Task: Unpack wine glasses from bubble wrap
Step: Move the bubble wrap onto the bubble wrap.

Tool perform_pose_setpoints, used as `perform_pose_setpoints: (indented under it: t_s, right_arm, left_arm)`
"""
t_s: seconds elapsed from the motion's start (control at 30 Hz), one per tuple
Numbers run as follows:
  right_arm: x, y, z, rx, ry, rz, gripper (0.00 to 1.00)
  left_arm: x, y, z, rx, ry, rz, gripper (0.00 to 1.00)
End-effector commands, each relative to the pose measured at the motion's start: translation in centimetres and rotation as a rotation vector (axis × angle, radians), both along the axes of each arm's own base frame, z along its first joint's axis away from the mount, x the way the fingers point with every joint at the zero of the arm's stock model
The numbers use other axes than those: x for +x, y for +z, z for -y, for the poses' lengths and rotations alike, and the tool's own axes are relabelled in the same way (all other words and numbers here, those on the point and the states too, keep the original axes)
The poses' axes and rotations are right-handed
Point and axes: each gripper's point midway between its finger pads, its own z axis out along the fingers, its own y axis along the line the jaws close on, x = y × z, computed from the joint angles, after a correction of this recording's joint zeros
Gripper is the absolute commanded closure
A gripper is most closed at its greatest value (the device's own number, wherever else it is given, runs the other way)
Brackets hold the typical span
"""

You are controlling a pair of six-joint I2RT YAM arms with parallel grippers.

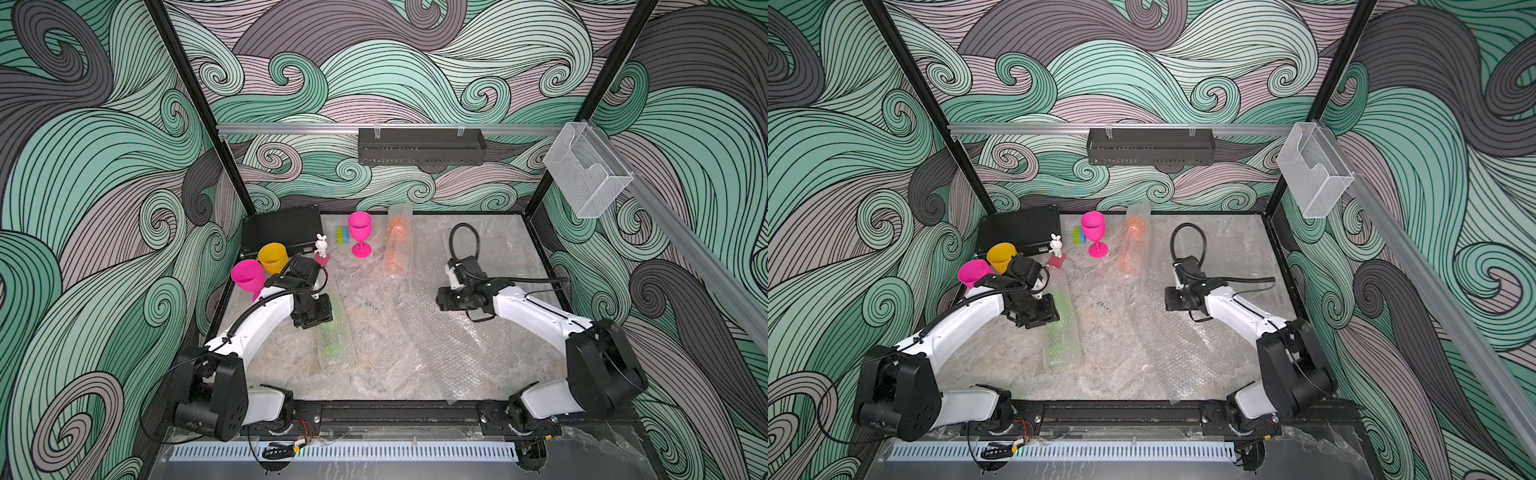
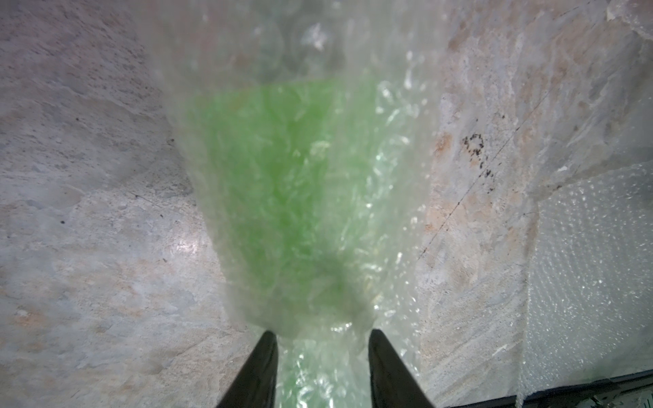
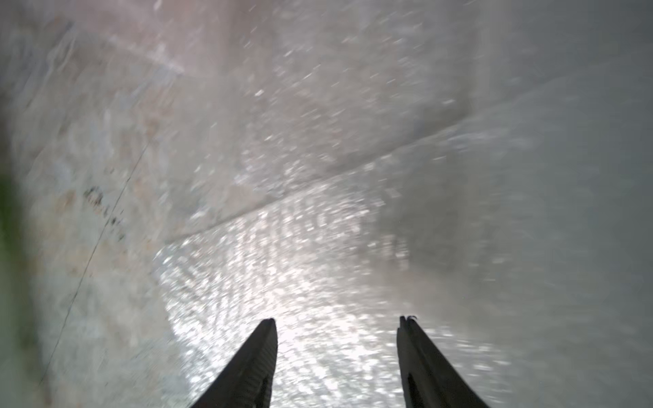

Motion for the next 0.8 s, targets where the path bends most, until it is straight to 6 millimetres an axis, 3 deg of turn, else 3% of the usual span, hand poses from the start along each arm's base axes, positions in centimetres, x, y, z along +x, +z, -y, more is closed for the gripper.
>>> perform_pose_setpoints:
  t_s: [0.0, 0.1, 0.27, 0.5, 0.77]
  right_arm:
    - [-1.5, 0.2, -4.3, 0.011, 0.161, -0.005, 0.38]
    - [-2.8, -0.9, -6.3, -0.056, 0.249, -0.028, 0.36]
    - [-3.7, -2.4, -7.9, -0.141, 0.317, -0.048, 0.36]
    - [-4.1, -3.8, -8.1, -0.255, 0.346, -0.052, 0.38]
    - [-4.6, -5.2, -7.8, -0.338, 0.347, -0.067, 0.54]
  left_arm:
    - [0.0, 0.9, 0.1, -0.003, -0.016, 0.019, 0.58]
    - [0.1, 1.3, 0.4, -0.020, -0.020, 0.028, 0.55]
    - [0.4, 2.4, 1.2, -0.072, -0.023, 0.053, 0.49]
    - [0.7, 4.5, 0.7, -0.094, 0.030, 0.103, 0.45]
    - [1.2, 6.7, -0.1, -0.141, 0.083, 0.169, 0.45]
